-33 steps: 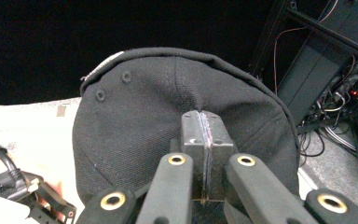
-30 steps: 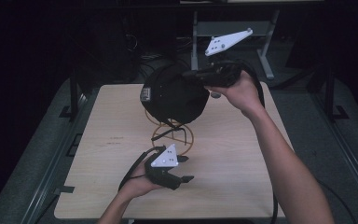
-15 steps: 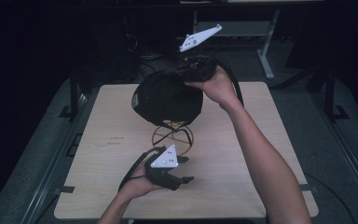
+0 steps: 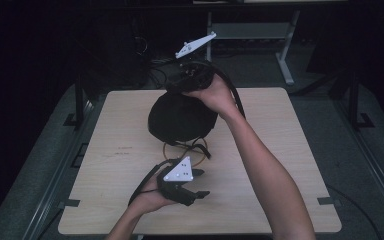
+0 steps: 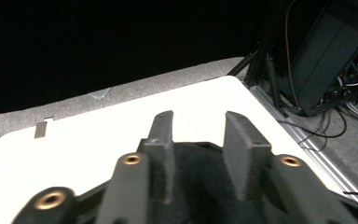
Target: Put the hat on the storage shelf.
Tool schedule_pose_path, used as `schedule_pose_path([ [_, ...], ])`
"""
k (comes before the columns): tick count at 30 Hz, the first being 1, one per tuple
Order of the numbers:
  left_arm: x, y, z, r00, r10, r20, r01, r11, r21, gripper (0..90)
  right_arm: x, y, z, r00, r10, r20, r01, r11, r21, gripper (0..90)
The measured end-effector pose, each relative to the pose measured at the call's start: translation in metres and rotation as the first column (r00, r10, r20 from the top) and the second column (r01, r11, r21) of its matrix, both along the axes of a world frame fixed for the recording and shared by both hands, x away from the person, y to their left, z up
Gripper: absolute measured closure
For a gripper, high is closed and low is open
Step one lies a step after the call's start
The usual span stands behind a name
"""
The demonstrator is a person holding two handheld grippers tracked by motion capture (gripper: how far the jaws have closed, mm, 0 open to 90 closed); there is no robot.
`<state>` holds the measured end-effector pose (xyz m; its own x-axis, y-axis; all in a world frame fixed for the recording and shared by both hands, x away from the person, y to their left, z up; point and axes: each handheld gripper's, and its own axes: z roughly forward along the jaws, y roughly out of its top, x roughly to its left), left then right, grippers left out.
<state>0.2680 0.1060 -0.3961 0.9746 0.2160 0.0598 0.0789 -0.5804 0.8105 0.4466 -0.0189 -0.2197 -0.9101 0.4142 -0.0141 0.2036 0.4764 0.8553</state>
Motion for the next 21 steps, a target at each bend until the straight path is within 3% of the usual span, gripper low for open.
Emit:
schedule_pose_path([
  [21, 0.005, 0.006, -0.003, 0.9990, 0.044, -0.001, -0.044, 0.9990, -0.002, 31.1, -0.009, -0.052, -0.004, 0.9965, -0.052, -0.065, 0.055, 0.998, 0.041, 40.3],
])
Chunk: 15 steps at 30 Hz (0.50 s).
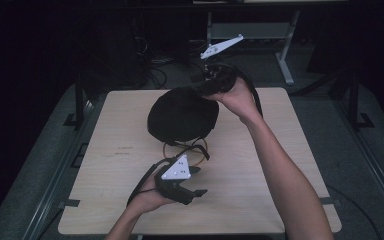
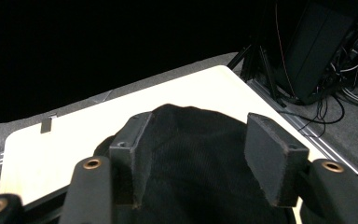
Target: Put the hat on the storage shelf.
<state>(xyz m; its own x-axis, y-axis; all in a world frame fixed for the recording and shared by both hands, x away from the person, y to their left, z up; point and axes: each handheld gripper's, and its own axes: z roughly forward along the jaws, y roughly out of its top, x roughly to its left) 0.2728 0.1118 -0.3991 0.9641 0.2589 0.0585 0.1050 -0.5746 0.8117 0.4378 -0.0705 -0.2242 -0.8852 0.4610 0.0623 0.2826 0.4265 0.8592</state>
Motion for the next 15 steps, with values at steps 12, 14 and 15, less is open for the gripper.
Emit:
schedule_pose_path([
  [12, 0.002, 0.003, -0.002, 0.9997, 0.022, -0.014, -0.022, 0.9997, -0.007, 29.5, -0.007, -0.027, -0.005, 0.9993, -0.033, -0.020, 0.033, 0.999, 0.011, 33.5],
  [14, 0.002, 0.003, -0.002, 0.9997, 0.021, -0.013, -0.021, 0.9998, -0.002, 29.4, -0.009, -0.031, -0.005, 0.9993, -0.034, -0.018, 0.034, 0.999, 0.015, 32.8],
  [15, 0.002, 0.003, -0.003, 0.9996, 0.022, -0.016, -0.022, 0.9998, -0.002, 29.4, -0.009, -0.033, -0.005, 0.9993, -0.034, -0.016, 0.034, 0.999, 0.017, 32.5],
])
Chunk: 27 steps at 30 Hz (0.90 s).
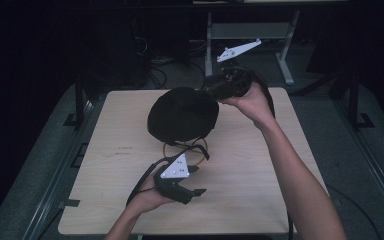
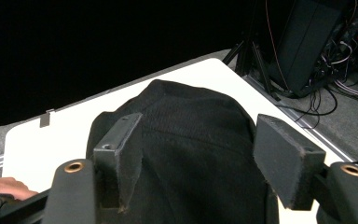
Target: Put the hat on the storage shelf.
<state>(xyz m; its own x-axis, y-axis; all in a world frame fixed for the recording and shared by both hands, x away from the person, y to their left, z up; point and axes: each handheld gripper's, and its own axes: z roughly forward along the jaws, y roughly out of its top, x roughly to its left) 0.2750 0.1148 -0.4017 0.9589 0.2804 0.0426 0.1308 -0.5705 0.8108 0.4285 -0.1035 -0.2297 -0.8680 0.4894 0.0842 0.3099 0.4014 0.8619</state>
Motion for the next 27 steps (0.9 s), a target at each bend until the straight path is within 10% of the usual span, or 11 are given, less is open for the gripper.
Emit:
schedule_pose_path([
  [27, 0.002, 0.003, -0.002, 1.0000, 0.007, 0.003, -0.007, 1.0000, 0.001, 29.2, -0.022, -0.057, -0.017, 0.9980, -0.059, -0.024, 0.060, 0.998, 0.005, 26.1],
])
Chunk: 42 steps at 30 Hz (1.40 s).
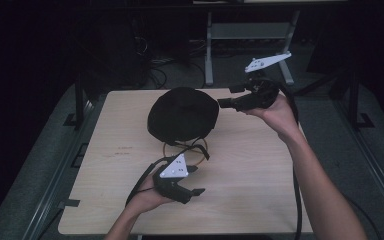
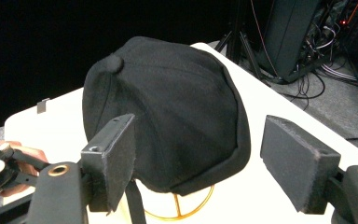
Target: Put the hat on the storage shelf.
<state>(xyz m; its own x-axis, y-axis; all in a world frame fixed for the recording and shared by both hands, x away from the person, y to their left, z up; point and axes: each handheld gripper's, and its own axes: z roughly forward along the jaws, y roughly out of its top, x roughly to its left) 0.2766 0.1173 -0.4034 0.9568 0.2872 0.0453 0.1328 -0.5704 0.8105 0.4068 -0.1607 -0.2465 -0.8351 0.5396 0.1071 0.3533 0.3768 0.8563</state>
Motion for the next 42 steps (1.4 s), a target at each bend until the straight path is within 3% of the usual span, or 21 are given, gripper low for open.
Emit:
schedule_pose_path([
  [12, 0.000, 0.001, -0.001, 1.0000, 0.007, -0.007, -0.007, 0.9999, 0.009, 29.2, -0.014, -0.026, -0.013, 0.9997, -0.016, -0.017, 0.016, 1.000, 0.008, 24.1],
  [42, 0.001, 0.004, -0.003, 0.9998, 0.017, -0.014, -0.017, 0.9998, 0.014, 29.2, -0.053, -0.075, -0.063, 0.9953, -0.061, -0.075, 0.063, 0.998, 0.015, 22.5],
])
